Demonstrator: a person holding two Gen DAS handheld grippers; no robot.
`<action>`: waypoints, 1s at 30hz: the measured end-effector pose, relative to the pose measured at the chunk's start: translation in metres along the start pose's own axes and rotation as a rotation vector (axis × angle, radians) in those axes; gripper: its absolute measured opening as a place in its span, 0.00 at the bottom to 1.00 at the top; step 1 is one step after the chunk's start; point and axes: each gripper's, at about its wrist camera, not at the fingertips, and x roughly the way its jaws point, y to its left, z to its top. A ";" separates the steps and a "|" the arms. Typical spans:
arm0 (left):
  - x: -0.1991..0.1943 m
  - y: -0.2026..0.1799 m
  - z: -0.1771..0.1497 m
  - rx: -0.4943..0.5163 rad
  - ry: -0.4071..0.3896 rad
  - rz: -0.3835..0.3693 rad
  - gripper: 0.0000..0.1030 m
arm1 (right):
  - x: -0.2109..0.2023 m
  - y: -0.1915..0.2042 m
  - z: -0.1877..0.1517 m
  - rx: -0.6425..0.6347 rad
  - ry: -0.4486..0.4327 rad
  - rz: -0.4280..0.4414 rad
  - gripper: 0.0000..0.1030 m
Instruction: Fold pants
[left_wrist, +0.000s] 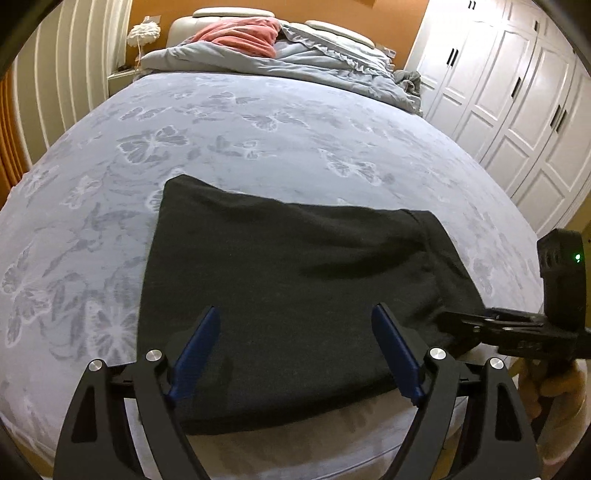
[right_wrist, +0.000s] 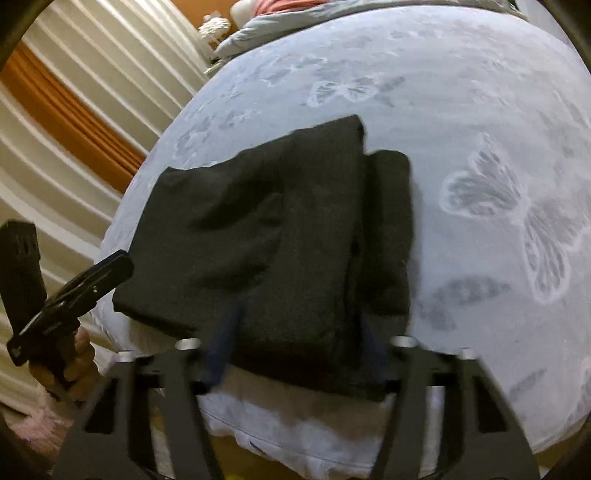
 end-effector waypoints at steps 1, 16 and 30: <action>-0.002 0.002 0.003 -0.019 -0.012 -0.005 0.79 | -0.002 0.002 0.002 -0.001 -0.013 -0.008 0.29; -0.064 0.087 0.023 -0.292 -0.213 0.090 0.79 | -0.057 0.135 0.068 -0.175 -0.126 0.164 0.16; -0.069 0.106 0.003 -0.279 -0.133 0.100 0.79 | -0.039 0.044 0.010 0.026 -0.096 -0.129 0.16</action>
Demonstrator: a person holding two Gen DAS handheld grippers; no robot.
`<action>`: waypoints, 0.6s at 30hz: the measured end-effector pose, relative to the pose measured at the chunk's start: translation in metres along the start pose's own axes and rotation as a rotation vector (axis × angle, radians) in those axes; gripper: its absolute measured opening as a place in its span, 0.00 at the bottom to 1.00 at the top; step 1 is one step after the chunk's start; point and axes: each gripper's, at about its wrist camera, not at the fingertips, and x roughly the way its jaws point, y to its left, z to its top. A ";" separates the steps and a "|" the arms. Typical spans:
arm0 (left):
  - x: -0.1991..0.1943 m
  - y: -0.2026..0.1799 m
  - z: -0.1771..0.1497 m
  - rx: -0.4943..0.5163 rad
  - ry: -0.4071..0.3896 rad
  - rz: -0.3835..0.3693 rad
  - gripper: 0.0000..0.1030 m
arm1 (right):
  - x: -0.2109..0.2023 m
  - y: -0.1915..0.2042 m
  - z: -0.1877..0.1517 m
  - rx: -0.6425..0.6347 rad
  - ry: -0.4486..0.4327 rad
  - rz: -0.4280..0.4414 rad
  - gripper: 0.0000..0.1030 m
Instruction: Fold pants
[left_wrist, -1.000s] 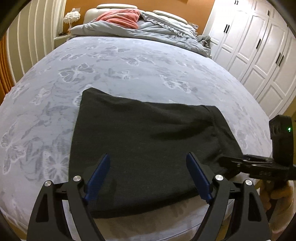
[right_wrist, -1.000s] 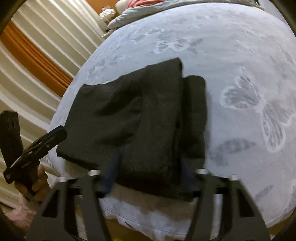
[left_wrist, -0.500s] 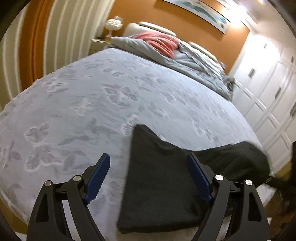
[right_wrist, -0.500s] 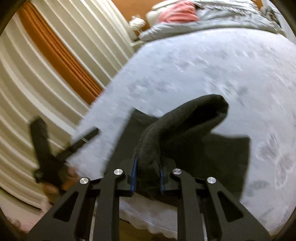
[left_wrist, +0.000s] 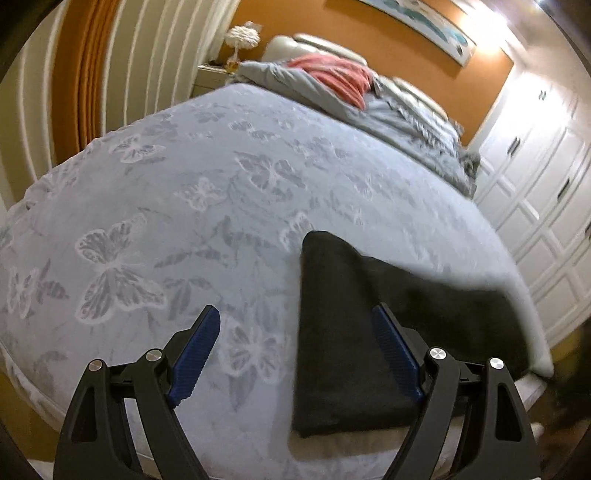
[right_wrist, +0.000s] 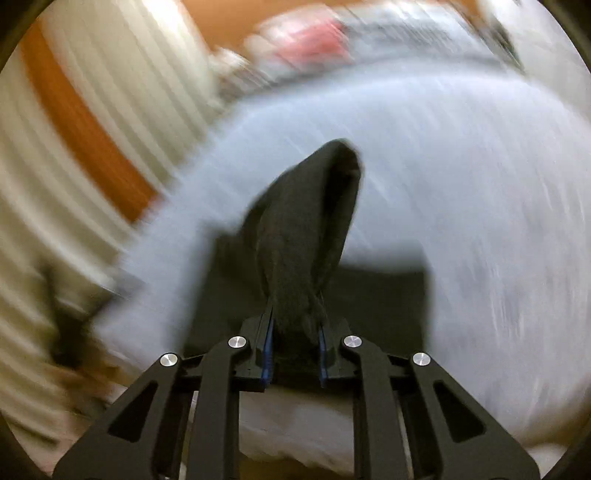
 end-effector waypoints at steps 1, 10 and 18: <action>0.005 -0.003 -0.002 0.014 0.022 -0.006 0.79 | 0.024 -0.025 -0.018 0.048 0.054 -0.064 0.19; 0.039 -0.020 -0.053 -0.045 0.260 -0.132 0.79 | 0.005 -0.060 -0.029 0.163 -0.045 0.095 0.34; 0.046 0.014 -0.043 -0.191 0.251 -0.140 0.10 | 0.002 -0.063 -0.036 0.181 -0.075 0.137 0.42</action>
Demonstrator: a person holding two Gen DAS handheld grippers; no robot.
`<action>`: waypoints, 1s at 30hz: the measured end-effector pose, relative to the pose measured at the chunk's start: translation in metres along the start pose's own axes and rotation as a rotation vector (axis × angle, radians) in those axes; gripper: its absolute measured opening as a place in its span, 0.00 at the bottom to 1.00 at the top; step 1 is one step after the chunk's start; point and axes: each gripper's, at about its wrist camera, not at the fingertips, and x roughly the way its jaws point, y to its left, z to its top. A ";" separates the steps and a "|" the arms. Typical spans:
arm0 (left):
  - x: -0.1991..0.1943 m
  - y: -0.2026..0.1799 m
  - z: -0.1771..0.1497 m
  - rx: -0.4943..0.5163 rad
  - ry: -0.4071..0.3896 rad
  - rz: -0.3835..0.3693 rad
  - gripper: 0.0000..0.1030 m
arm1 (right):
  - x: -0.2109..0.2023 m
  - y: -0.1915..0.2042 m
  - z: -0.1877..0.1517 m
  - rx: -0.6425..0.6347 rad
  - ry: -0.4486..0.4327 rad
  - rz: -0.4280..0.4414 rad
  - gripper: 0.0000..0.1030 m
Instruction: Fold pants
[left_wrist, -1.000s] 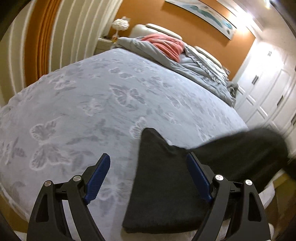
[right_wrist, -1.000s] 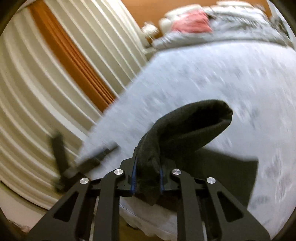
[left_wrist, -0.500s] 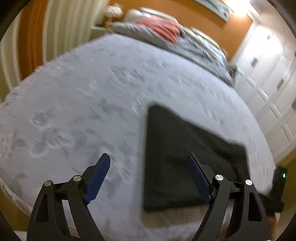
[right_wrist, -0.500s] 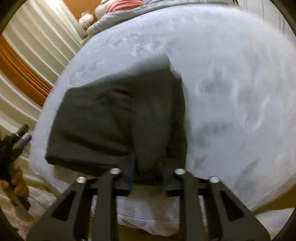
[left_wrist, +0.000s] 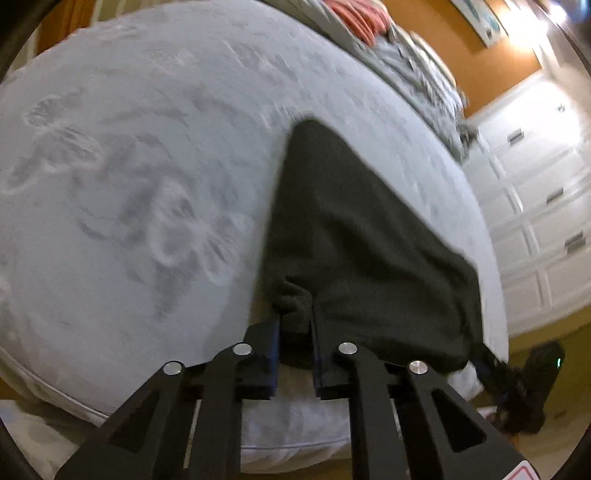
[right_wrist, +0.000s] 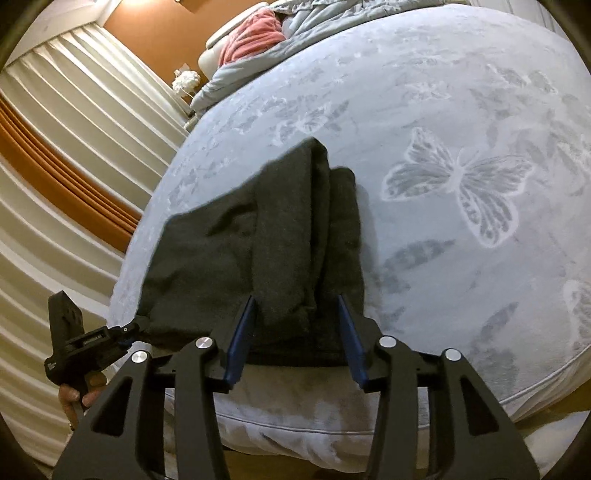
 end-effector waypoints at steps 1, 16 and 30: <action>-0.002 0.005 0.003 -0.013 -0.009 0.012 0.10 | -0.007 0.002 0.000 -0.009 -0.014 0.014 0.43; -0.030 -0.025 -0.003 0.141 -0.226 0.179 0.63 | 0.021 0.028 0.029 -0.087 -0.039 -0.049 0.52; -0.007 -0.034 0.000 0.197 -0.155 0.278 0.70 | 0.043 0.008 0.048 -0.036 -0.005 -0.141 0.34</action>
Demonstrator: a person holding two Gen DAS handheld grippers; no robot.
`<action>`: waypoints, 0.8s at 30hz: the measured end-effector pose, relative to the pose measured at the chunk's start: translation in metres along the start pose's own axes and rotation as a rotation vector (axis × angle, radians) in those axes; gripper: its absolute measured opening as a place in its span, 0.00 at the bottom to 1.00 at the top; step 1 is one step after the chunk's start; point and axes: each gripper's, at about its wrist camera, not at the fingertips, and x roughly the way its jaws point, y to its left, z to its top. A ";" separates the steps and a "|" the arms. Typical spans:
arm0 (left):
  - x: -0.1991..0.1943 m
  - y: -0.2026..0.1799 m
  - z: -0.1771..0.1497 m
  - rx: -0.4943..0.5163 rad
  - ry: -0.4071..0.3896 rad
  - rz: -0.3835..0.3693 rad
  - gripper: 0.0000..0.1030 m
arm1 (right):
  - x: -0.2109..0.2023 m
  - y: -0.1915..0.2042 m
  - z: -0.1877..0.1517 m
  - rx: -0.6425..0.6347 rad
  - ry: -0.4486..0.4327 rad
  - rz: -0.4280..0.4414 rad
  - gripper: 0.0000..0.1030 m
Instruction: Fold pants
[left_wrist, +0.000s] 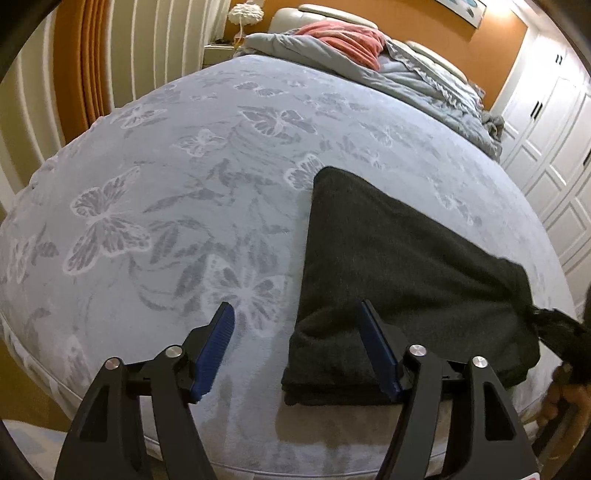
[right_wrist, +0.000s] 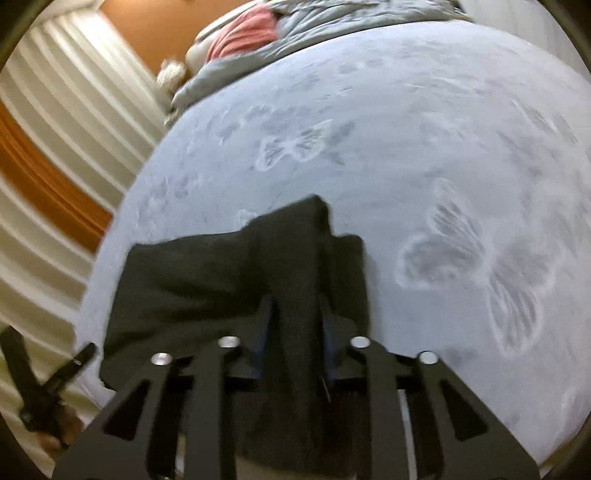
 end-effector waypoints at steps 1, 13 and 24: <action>0.000 0.002 0.000 -0.012 0.007 -0.013 0.71 | -0.008 0.000 -0.004 -0.004 -0.015 -0.020 0.42; 0.045 0.023 0.001 -0.257 0.246 -0.345 0.18 | 0.011 -0.009 -0.041 0.072 0.097 0.134 0.33; -0.008 0.047 -0.042 -0.199 0.200 -0.181 0.38 | -0.045 0.016 -0.074 -0.128 0.080 -0.124 0.58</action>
